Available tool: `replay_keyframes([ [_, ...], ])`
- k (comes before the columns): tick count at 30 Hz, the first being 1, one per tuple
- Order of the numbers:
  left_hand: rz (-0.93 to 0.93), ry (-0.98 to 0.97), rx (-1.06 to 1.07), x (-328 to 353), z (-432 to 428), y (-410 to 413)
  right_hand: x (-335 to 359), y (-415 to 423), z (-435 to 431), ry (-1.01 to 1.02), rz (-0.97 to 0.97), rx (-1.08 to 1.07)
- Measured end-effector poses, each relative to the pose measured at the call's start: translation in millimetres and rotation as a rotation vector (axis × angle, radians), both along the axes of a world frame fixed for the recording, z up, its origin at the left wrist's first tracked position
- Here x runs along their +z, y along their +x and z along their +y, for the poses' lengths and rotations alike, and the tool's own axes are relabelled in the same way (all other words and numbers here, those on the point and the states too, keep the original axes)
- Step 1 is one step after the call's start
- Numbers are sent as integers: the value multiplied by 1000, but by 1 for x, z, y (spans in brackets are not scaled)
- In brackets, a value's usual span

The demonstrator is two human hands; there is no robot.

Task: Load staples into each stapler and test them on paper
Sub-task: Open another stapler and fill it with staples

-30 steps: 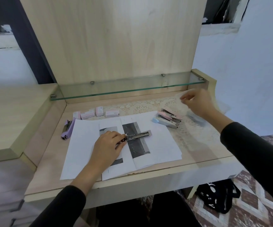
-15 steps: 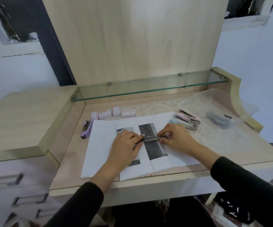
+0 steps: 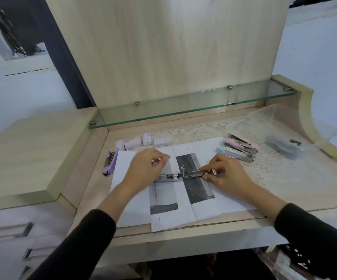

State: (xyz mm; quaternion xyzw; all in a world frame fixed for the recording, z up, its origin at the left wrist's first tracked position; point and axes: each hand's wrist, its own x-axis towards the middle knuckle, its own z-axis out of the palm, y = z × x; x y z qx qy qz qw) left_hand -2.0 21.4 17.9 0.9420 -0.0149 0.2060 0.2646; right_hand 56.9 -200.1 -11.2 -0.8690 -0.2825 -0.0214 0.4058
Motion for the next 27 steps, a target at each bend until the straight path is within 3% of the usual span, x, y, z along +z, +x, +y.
replay_keyframes([
  [6, 89, 138, 123, 13, 31, 45, -1, 0, -2, 50, -4, -7],
  [11, 237, 315, 96, 4, 35, 80, -2, 1, -2, 95, 20, -23],
  [16, 313, 358, 99, -7, 36, 96, -2, 1, -4, 104, 9, -12],
  [19, 247, 383, 78, -6, 39, 96, -2, 1, -4, 111, 2, -17],
  [24, 72, 240, -15, 5, 23, 80, 2, 7, -6, 272, 81, -94],
  [27, 64, 236, -55, 4, 6, 62, 9, 17, -6, 249, 81, -165],
])
